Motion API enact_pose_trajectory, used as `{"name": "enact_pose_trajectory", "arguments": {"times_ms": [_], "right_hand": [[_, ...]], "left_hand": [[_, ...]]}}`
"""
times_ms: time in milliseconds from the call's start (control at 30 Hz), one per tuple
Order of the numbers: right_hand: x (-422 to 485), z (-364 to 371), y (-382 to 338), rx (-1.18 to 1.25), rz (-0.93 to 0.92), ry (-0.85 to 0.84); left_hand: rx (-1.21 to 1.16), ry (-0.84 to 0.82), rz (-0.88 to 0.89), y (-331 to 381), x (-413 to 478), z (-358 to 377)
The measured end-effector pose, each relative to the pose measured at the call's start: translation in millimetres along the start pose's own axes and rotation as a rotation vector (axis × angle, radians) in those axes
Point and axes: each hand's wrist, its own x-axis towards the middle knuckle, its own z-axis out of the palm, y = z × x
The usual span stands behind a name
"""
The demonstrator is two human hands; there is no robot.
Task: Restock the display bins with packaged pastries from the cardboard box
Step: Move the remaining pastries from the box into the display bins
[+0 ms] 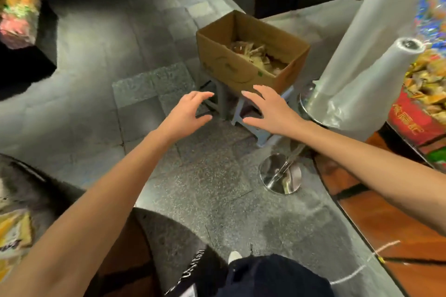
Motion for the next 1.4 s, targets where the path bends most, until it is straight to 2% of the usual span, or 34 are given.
{"name": "enact_pose_trajectory", "arguments": {"times_ms": [267,767,1133,1400], "right_hand": [[81.0,-5.7,56.5,0.034,0.183,0.0],[276.9,-1.6,126.0,0.19,0.509,0.035],[380.2,14.9,259.9,0.246,0.805,0.109],[439.1,-3.0,367.6,0.211,0.987,0.095]], "left_hand": [[-0.015,-0.057,0.14,-45.7,132.3,0.7],[-0.018,-0.27,0.26,-172.9,373.3,-25.5],[-0.02,-0.443,0.313,-203.5,566.4,36.2],[-0.016,-0.56,0.368,-189.2,712.6,75.9]]}}
